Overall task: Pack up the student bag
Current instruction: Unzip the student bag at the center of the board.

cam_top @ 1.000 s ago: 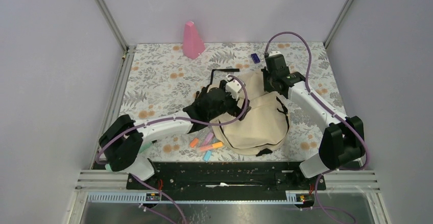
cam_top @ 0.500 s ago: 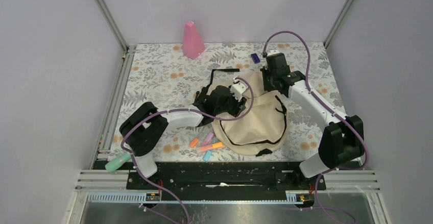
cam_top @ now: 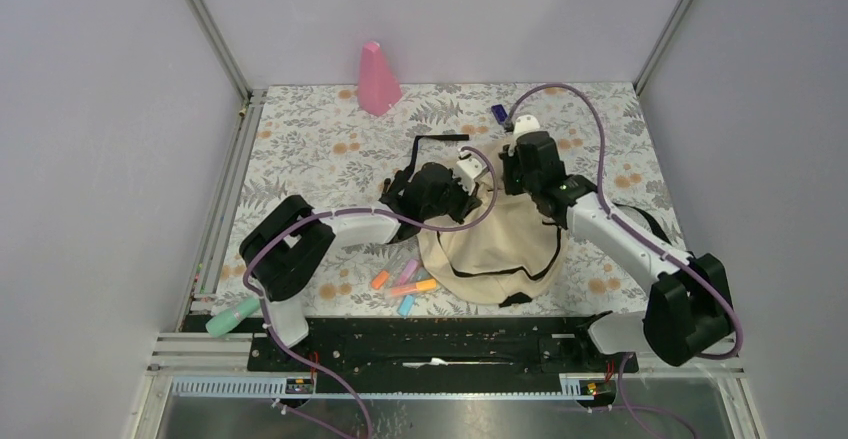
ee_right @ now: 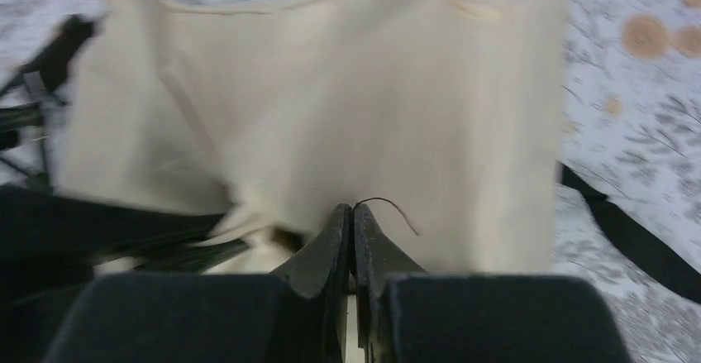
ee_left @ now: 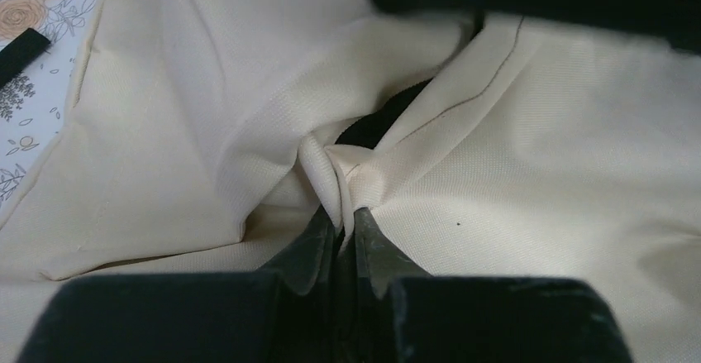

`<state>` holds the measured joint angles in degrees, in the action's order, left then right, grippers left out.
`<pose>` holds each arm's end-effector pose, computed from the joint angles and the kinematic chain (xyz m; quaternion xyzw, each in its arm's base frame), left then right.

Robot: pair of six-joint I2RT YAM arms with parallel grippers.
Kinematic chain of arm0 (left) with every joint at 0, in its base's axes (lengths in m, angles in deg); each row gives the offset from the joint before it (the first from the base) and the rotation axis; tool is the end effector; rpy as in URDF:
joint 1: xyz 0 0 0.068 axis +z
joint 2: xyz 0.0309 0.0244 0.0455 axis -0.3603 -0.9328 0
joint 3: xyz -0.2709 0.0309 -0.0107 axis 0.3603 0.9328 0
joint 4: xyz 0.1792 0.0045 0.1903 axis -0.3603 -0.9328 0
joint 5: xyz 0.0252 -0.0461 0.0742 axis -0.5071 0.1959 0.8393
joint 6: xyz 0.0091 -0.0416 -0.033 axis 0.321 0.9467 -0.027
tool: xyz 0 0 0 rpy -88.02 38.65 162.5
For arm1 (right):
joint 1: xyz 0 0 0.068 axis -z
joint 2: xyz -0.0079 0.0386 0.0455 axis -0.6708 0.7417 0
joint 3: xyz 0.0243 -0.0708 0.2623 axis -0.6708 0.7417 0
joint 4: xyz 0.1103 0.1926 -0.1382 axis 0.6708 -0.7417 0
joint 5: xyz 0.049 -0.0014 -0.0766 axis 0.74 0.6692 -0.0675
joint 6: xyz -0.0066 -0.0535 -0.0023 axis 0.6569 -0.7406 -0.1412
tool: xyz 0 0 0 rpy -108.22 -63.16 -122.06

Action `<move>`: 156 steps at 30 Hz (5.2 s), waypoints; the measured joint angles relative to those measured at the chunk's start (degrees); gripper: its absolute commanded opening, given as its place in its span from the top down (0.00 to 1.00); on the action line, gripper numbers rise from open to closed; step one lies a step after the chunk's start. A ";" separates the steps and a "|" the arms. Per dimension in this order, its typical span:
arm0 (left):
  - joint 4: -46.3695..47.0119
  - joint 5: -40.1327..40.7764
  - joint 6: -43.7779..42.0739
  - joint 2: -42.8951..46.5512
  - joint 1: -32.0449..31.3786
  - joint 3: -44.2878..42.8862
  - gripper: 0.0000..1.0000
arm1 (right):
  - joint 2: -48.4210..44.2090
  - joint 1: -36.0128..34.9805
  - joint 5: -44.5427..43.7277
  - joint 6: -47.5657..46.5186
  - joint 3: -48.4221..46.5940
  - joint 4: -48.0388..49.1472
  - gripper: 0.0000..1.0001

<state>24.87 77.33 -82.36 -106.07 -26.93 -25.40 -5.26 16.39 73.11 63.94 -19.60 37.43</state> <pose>0.2614 -0.3000 0.1951 0.3691 0.7452 -0.2972 0.4692 0.2809 0.1295 0.2781 -0.1311 0.8612 0.0584 0.4876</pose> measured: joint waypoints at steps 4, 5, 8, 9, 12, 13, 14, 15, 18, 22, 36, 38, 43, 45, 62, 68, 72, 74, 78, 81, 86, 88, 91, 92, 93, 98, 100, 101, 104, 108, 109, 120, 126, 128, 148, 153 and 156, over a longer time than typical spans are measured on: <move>-0.13 -0.46 0.52 -0.37 0.11 -0.70 1.00 | -3.78 -7.26 -0.42 2.08 1.99 3.74 1.00; -0.31 -0.46 0.59 -0.37 0.11 -0.74 1.00 | -4.68 -8.48 -1.46 2.36 2.21 4.17 1.00; -1.42 -0.24 0.74 -0.37 0.09 -1.29 1.00 | -6.97 -8.90 -2.64 3.30 2.69 4.72 1.00; -1.60 -0.22 0.79 -0.35 0.09 -1.40 1.00 | -7.50 -8.90 -2.82 3.61 2.80 4.79 1.00; -1.60 0.00 1.20 -0.26 0.04 -1.38 1.00 | -7.91 -8.98 -3.34 4.52 2.84 4.74 1.00; -1.57 0.02 1.38 -0.22 0.04 -1.36 0.92 | -7.91 -9.05 -3.61 4.81 2.89 4.72 1.00; -1.49 0.04 1.55 -0.11 0.04 -1.22 0.83 | -7.91 -9.09 -3.85 5.18 3.06 4.81 1.00; -1.46 0.04 1.79 0.13 0.04 -0.96 0.77 | -7.91 -9.16 -4.09 5.53 3.23 4.92 1.00; -0.96 -0.09 2.78 1.64 -0.04 0.81 0.53 | -7.91 -9.27 -4.31 6.58 3.98 5.09 1.00; 0.15 -0.28 3.93 5.29 -0.76 4.83 0.26 | -7.89 -9.49 -4.87 8.02 4.37 5.05 1.00; 15.56 -1.77 15.45 13.92 -1.51 15.96 0.14 | -7.61 -10.29 0.72 11.76 3.63 1.75 0.44; 16.63 -1.84 17.09 14.80 -1.51 16.57 0.13 | -9.70 -10.34 0.42 11.37 3.63 0.02 0.37; 17.07 -2.56 19.71 15.89 -1.51 15.41 0.13 | -17.49 -10.25 -6.54 10.84 3.28 -4.00 0.22; 15.54 -2.60 21.11 15.32 -1.51 12.96 0.13 | -19.56 -9.70 -9.57 10.73 2.97 -5.18 0.20; 7.32 0.76 41.72 -0.70 -1.51 -4.33 0.30 | -22.69 7.80 -9.53 18.91 11.06 -7.89 0.16; 5.53 2.67 44.02 -3.30 -1.53 -7.02 0.39 | -23.96 7.80 -8.63 20.00 12.22 -7.28 0.16; 5.33 3.37 44.92 -4.31 -1.53 -8.37 0.39 | -23.96 7.82 -8.04 20.52 13.31 -6.32 0.18; 5.29 3.69 45.16 -4.55 -1.57 -8.66 0.42 | -24.02 7.87 -7.52 20.98 14.43 -5.66 0.18; 4.90 4.07 45.31 -5.66 -1.57 -10.10 0.54 | -24.26 7.87 -6.58 21.86 16.46 -4.92 0.18; 4.50 4.24 45.44 -6.75 -1.62 -11.28 0.74 | -24.15 7.87 -6.60 22.03 16.87 -4.83 0.18; 3.87 4.72 45.09 -7.91 -1.62 -12.41 1.00 | -23.17 7.89 -6.43 22.51 16.90 -3.52 0.16; 3.74 4.92 45.05 -7.91 -1.62 -12.41 1.00 | -22.23 7.91 -6.25 23.19 16.98 -2.34 0.17; 4.04 4.96 44.98 -7.91 -1.62 -12.41 1.00 | -20.31 8.17 -5.95 24.79 17.46 -0.39 0.19; 4.11 4.94 44.98 -7.91 -1.62 -12.39 1.00 | -19.63 8.28 -5.62 25.70 17.81 0.37 0.19; 4.22 4.96 44.98 -7.91 -1.62 -12.39 1.00 | -19.23 8.35 -5.46 26.71 18.49 1.53 0.20; 6.12 5.16 45.16 -7.87 -1.62 -10.29 1.00 | -19.23 8.46 -5.27 34.29 24.37 8.50 0.26; 6.29 5.14 45.33 -7.87 -1.68 -9.29 1.00 | -19.23 8.50 -5.29 37.62 25.94 10.78 0.28; 6.62 5.14 45.48 -7.87 -1.73 -8.87 1.00 | -19.23 8.55 -5.31 39.63 26.71 12.13 0.28; 7.91 5.14 46.05 -7.87 -1.77 -7.91 1.00 | -19.04 8.55 -5.29 43.19 27.47 14.73 0.30; 9.07 5.16 46.31 -7.82 -1.77 -6.78 1.00 | -16.98 8.57 -5.07 45.40 27.45 17.57 0.56; 9.14 5.16 46.36 -7.80 -1.77 -6.60 1.00 | -16.13 8.61 -5.05 45.79 27.45 17.68 0.66; 10.47 12.07 43.06 -1.07 -2.03 1.60 1.00 | -15.89 9.14 -5.46 45.27 27.58 17.46 1.00; 10.93 18.86 39.45 6.47 -2.05 8.66 1.00 | -18.05 11.23 -4.98 43.45 27.58 17.46 1.00; 10.95 20.39 38.73 7.82 -2.05 10.45 1.00 | -18.21 11.82 -4.76 42.95 27.58 17.46 1.00; 15.65 24.15 38.97 17.05 -3.15 25.11 1.00 | -11.78 16.24 -1.40 34.67 20.22 14.36 1.00; 17.97 22.99 38.36 15.06 -5.31 24.41 1.00 | -5.09 17.57 1.16 28.46 14.23 14.08 1.00; 17.70 22.49 37.35 12.92 -6.82 22.58 1.00 | -0.57 18.16 4.00 24.24 9.70 13.97 1.00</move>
<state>42.58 99.82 -45.01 -93.16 -33.75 -2.82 -5.83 34.55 77.11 88.18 -9.90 51.40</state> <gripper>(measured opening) 0.007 0.042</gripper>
